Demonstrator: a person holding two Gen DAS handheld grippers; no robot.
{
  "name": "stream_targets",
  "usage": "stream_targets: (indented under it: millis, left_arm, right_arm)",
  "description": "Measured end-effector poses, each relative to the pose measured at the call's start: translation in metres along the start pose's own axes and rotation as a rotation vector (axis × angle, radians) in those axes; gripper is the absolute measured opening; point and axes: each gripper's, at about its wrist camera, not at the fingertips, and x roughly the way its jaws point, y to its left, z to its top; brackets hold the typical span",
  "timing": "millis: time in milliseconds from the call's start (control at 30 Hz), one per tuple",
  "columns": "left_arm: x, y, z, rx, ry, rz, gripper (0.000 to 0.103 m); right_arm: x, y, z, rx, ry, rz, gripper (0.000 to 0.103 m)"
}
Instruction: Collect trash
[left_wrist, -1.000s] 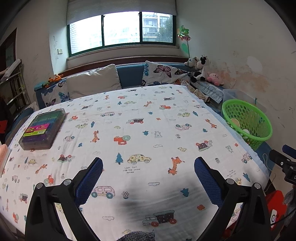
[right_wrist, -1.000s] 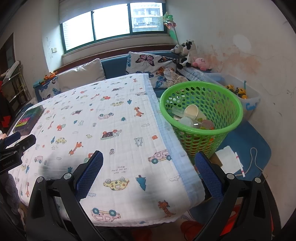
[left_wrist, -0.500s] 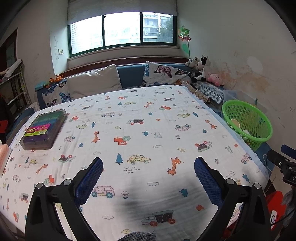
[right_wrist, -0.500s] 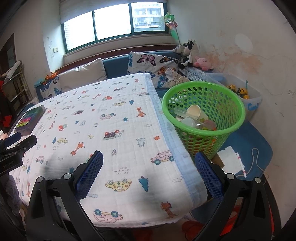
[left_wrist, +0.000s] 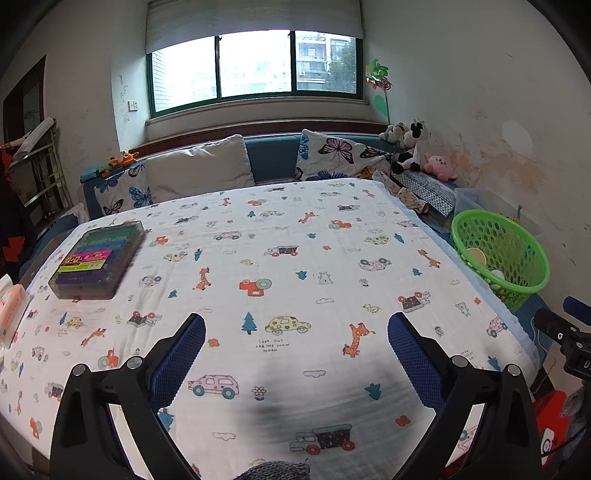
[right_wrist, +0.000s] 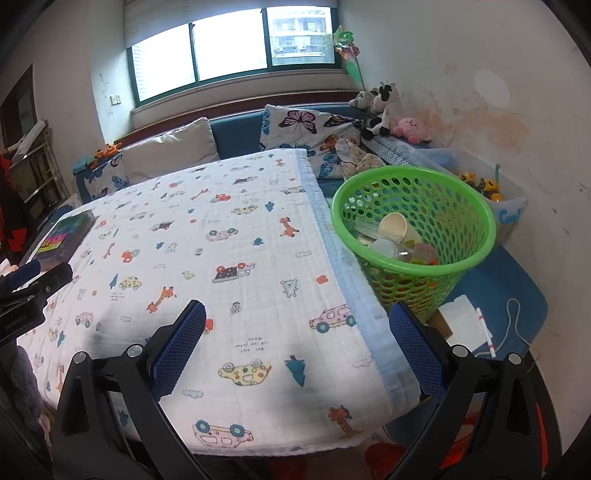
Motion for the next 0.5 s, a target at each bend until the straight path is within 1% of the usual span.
stream_targets:
  millis: [500]
  left_arm:
    - [0.0006,0.0043,-0.0001,-0.014,0.0,0.003,0.096]
  right_arm:
    - [0.0009,0.0046,0.002,-0.005,0.001,0.006,0.099]
